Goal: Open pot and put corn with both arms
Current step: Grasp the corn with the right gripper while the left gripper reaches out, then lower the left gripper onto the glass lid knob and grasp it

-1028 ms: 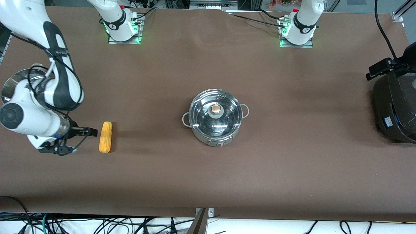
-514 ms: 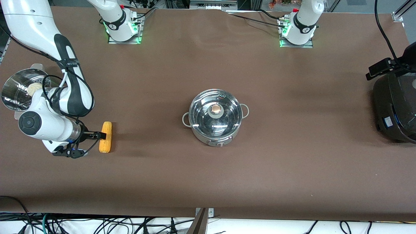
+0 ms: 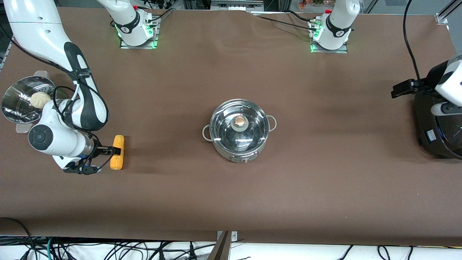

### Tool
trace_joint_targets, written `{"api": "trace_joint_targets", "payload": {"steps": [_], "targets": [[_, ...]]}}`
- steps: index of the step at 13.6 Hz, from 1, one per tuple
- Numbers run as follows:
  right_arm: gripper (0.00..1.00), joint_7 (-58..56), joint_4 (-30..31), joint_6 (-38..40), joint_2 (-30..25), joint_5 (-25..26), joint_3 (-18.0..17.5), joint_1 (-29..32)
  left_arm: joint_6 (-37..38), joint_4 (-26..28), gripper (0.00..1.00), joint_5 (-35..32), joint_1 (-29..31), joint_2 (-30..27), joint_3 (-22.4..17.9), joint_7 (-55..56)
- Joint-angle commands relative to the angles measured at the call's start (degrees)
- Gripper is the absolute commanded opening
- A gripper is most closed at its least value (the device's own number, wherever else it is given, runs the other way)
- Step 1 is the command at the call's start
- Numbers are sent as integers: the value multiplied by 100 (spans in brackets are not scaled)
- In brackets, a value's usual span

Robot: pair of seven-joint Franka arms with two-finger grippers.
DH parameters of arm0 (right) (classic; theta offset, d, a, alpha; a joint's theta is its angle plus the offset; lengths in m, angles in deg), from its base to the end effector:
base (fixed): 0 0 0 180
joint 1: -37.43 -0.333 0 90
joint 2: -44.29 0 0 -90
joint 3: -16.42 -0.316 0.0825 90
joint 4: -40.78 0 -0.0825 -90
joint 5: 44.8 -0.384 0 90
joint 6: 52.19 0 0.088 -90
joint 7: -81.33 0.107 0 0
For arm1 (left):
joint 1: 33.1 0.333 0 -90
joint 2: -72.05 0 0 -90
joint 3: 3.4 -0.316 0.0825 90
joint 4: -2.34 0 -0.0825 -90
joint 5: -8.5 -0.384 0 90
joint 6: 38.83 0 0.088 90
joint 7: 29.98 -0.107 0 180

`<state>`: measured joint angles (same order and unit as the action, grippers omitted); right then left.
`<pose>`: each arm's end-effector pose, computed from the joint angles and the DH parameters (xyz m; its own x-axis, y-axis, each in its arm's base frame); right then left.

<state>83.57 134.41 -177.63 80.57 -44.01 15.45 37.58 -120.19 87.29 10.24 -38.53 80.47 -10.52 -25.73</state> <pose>0.6803 0.0079 0.2424 0.9968 -0.0193 -0.0777 -0.0191 -0.9998 0.0036 0.5796 0.0084 0.5709 0.9731 0.1007 -0.2073 0.1023 -0.9947 -0.0032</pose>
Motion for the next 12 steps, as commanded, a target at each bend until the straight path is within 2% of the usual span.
{"api": "trace_joint_targets", "payload": {"steps": [1,4,7,9,12], "targets": [[100,-48,286,-278,-95,-52,-26,38,103,-251,100,535,-20,238,-26,41],[100,-92,401,-533,-78,-35,-35,30,77,-260,100,774,-212,415,106,469],[100,-92,620,-963,-87,-17,-35,21,-142,-242,100,792,-844,573,106,1286],[100,-110,700,-1148,-78,-8,-35,21,-457,-233,100,905,-1047,695,403,2033],[100,-110,770,-1324,-52,-8,-35,3,-1107,-277,100,1081,-1635,1090,562,3315]]}}
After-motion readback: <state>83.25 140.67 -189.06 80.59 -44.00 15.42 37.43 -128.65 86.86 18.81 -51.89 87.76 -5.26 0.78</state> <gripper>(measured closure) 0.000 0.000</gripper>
